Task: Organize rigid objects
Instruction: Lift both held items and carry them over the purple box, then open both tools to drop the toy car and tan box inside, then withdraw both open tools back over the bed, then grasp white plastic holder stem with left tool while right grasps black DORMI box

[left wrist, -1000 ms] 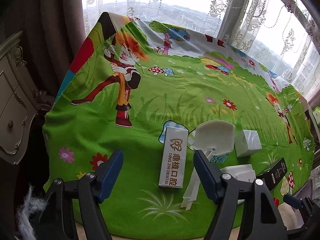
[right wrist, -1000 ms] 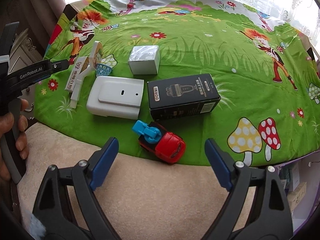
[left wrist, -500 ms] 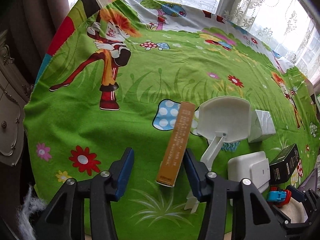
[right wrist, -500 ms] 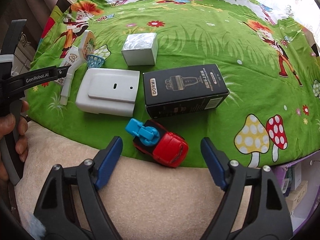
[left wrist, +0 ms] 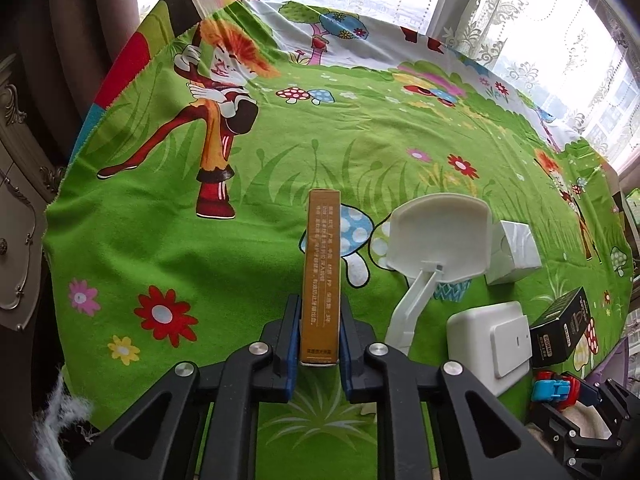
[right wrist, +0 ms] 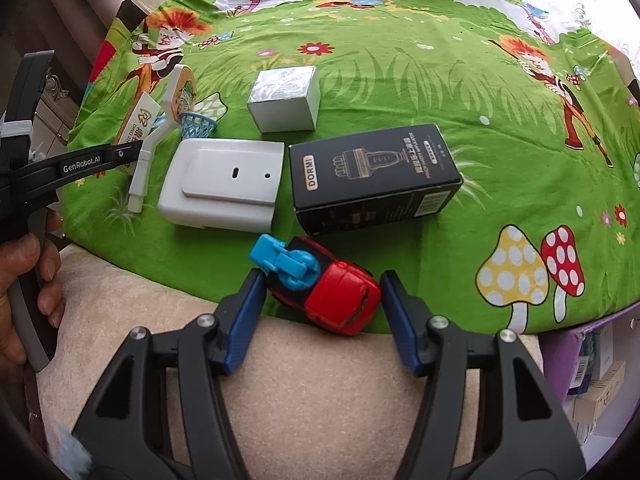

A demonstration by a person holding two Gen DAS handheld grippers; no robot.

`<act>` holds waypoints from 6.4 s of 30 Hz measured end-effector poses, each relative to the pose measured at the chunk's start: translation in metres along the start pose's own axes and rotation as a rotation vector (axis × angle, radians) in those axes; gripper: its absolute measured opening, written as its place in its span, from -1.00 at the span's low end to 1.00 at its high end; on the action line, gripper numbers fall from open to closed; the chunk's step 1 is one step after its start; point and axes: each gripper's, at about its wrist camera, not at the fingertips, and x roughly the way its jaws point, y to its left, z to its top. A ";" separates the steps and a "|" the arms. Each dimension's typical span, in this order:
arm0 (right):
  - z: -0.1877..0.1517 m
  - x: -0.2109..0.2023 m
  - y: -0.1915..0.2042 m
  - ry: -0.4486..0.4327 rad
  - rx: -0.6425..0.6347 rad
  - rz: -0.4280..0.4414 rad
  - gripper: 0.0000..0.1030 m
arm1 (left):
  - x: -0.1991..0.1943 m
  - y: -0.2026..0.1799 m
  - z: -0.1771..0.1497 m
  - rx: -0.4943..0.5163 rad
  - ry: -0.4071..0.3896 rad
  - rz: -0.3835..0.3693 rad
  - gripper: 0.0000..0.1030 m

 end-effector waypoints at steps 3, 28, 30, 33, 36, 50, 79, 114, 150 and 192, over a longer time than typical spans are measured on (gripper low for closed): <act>-0.002 -0.004 0.000 -0.013 -0.002 0.000 0.22 | -0.003 0.001 -0.001 -0.007 -0.008 -0.018 -0.67; -0.011 -0.055 -0.020 -0.175 0.046 0.004 0.22 | -0.064 -0.054 -0.016 0.059 -0.104 -0.185 -0.67; -0.012 -0.059 -0.026 -0.186 0.062 0.003 0.22 | -0.066 -0.071 -0.019 0.105 -0.100 -0.200 -0.67; -0.016 -0.067 -0.037 -0.200 0.089 -0.001 0.22 | -0.069 -0.093 -0.023 0.153 -0.085 -0.244 -0.67; -0.021 -0.074 -0.052 -0.213 0.121 -0.009 0.22 | -0.071 -0.117 -0.028 0.216 -0.074 -0.271 -0.67; -0.070 -0.116 -0.139 -0.260 0.272 -0.134 0.22 | -0.076 -0.232 -0.064 0.451 0.038 -0.442 -0.67; -0.204 -0.086 -0.287 -0.076 0.568 -0.246 0.35 | -0.068 -0.376 -0.136 0.777 0.199 -0.544 -0.67; -0.142 -0.123 -0.245 -0.206 0.506 -0.239 0.66 | -0.077 -0.313 -0.094 0.586 0.118 -0.554 0.11; -0.015 -0.077 -0.088 -0.234 0.143 -0.111 0.72 | -0.048 -0.061 0.001 0.066 -0.076 -0.183 0.11; 0.041 0.007 -0.017 -0.137 -0.140 -0.063 0.83 | 0.004 -0.028 -0.003 -0.022 0.059 -0.217 -0.72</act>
